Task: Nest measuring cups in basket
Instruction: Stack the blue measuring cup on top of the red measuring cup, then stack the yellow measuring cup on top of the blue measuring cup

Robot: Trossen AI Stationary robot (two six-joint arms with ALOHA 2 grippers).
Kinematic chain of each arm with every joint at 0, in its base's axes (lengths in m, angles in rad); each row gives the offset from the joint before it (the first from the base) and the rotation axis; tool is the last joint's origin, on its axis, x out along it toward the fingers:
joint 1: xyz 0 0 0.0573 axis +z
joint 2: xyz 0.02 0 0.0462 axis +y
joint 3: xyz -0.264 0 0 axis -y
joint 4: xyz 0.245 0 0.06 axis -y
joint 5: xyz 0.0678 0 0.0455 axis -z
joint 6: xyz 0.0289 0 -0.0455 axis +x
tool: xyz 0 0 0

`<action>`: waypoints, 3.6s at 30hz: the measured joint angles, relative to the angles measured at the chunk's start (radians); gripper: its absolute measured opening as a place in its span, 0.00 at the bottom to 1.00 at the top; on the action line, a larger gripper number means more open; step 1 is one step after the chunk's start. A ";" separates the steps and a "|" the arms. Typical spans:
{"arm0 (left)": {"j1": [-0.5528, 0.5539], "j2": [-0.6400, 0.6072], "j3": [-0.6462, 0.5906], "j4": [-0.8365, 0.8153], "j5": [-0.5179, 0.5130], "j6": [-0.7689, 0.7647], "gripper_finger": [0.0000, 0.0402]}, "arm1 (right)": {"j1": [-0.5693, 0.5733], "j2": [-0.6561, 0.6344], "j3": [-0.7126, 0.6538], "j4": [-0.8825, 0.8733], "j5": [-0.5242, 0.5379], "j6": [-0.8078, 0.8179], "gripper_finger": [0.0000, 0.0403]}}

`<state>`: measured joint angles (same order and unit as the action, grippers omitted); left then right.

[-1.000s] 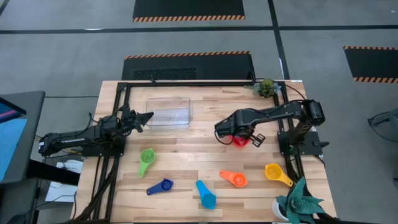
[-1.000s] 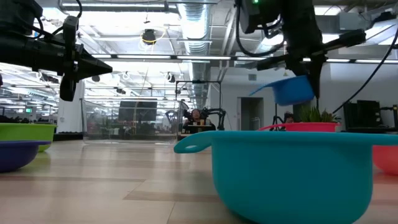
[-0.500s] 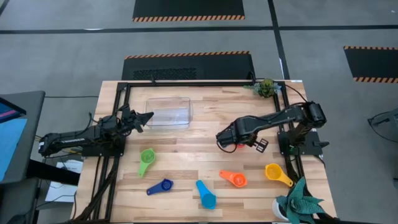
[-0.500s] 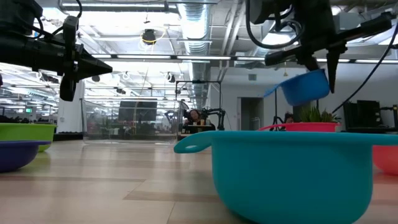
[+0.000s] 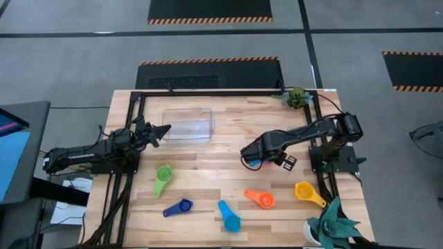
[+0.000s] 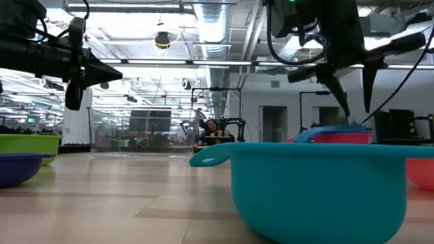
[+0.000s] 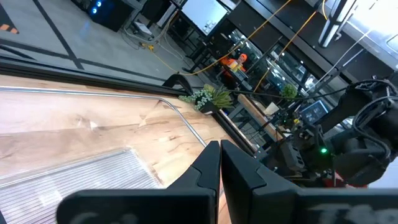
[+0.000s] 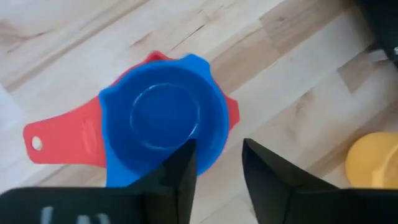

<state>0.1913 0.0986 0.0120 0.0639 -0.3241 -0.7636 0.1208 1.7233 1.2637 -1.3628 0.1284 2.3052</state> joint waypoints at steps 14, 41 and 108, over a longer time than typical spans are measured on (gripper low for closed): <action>0.000 0.000 0.000 0.000 0.000 0.000 0.00 | 0.064 -0.009 0.109 0.106 0.077 -0.491 0.51; 0.002 0.008 0.000 0.065 -0.101 0.010 0.00 | 0.208 -0.040 0.242 0.316 0.761 -1.529 0.40; -0.001 0.998 0.813 0.285 0.607 0.445 0.00 | 0.469 -0.246 -0.468 0.227 -0.338 -1.160 0.58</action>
<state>0.1898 1.0966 0.8249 0.3492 0.2832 -0.3187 0.5901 1.4773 0.7955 -1.1363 -0.2093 1.1453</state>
